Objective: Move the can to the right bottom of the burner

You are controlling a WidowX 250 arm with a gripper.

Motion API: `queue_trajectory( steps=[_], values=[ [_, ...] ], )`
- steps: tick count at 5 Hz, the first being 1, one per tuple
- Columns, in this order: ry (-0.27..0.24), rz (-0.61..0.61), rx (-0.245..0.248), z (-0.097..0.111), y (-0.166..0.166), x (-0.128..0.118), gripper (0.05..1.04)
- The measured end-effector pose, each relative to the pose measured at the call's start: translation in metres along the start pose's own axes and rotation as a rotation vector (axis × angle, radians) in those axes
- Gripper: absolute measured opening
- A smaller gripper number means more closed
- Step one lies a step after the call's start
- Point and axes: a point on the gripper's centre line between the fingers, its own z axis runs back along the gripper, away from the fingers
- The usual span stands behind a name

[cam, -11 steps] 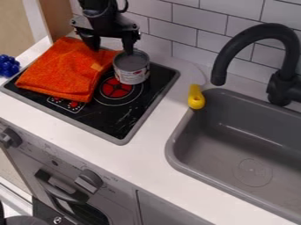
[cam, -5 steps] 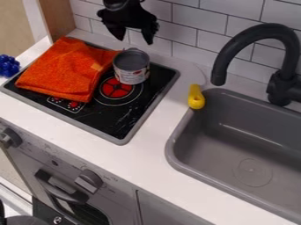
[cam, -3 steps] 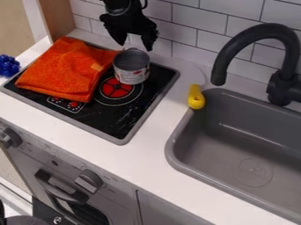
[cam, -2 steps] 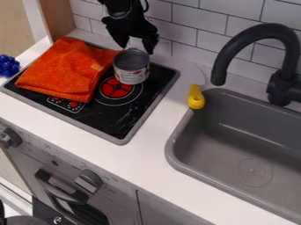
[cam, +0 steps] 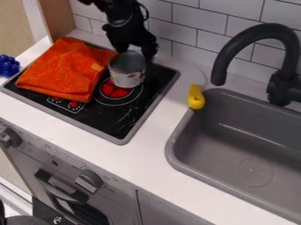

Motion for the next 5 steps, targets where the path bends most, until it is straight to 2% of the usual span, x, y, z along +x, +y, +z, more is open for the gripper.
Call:
queue_trajectory(
  steps=[1, 2, 3, 4, 5],
  values=[
    [0.034, 0.018, 0.023, -0.001, -0.001, -0.013, 0.999],
    [0.043, 0.045, 0.055, 0.009, 0.000, -0.017, 0.999],
    [0.074, 0.066, 0.054, 0.017, -0.003, -0.027, 0.999],
    [0.106, 0.058, 0.094, 0.020, -0.010, -0.040, 0.999],
    [0.138, 0.040, 0.113, 0.019, -0.012, -0.049, 0.999]
  ],
)
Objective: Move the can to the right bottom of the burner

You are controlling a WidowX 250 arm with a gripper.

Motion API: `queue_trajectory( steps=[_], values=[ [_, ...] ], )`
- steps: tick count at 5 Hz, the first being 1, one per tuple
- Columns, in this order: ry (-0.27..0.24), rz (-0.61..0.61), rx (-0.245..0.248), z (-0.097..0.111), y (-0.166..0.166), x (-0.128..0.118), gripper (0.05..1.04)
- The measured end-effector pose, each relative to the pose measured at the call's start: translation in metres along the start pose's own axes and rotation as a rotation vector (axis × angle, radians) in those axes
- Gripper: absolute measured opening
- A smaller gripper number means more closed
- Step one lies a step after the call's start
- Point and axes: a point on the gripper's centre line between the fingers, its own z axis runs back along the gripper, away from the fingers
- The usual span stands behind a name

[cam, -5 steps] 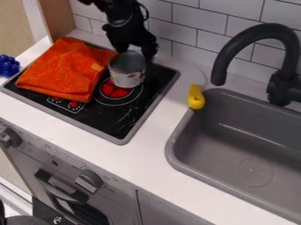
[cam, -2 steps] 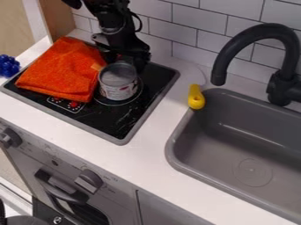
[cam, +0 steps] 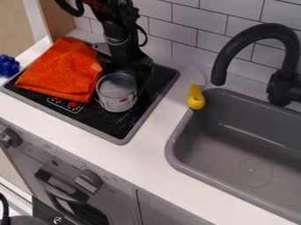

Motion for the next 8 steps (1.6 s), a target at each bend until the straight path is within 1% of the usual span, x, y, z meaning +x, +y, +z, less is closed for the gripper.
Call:
queue_trajectory(
  steps=[1, 2, 3, 4, 5, 6, 7, 8],
  values=[
    [0.030, -0.004, 0.009, -0.005, -0.002, -0.014, 0.999],
    [0.028, -0.011, 0.014, 0.004, -0.004, -0.025, 0.999],
    [0.041, -0.021, 0.009, 0.008, -0.005, -0.036, 0.999],
    [0.031, 0.018, 0.023, 0.010, -0.003, -0.035, 0.999],
    [-0.010, 0.115, 0.068, 0.018, 0.007, -0.012, 0.999],
    [-0.038, 0.187, 0.109, 0.026, 0.016, 0.007, 0.999],
    [0.007, 0.296, 0.144, 0.030, 0.030, 0.018, 0.999],
    [0.059, 0.391, 0.163, 0.039, 0.053, 0.017, 0.999]
  ],
)
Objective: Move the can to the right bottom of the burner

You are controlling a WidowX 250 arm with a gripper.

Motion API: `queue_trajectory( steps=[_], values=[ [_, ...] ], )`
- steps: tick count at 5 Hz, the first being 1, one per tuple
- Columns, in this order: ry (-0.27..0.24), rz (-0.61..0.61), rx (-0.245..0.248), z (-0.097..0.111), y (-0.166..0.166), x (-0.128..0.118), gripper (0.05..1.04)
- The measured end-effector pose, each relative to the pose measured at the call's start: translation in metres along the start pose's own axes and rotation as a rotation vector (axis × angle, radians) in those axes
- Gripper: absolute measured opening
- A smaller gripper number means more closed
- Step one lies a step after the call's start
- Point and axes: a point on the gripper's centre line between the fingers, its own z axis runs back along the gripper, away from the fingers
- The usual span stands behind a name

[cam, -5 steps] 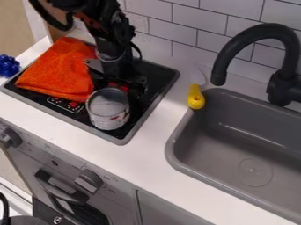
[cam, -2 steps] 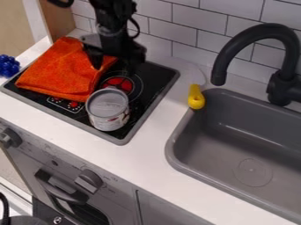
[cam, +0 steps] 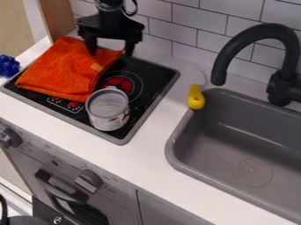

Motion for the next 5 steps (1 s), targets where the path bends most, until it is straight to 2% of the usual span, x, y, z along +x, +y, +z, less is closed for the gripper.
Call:
queue_trajectory(
  steps=[1, 2, 3, 4, 5],
  values=[
    [0.089, 0.061, -0.024, 0.002, 0.024, -0.001, 0.999],
    [0.105, -0.070, -0.093, 0.002, 0.026, -0.005, 0.999],
    [0.033, -0.293, -0.199, 0.019, 0.016, -0.002, 0.999],
    [0.035, -0.366, -0.244, 0.031, 0.011, 0.004, 0.999],
    [0.076, -0.365, -0.199, 0.037, -0.003, 0.000, 0.999]
  ],
)
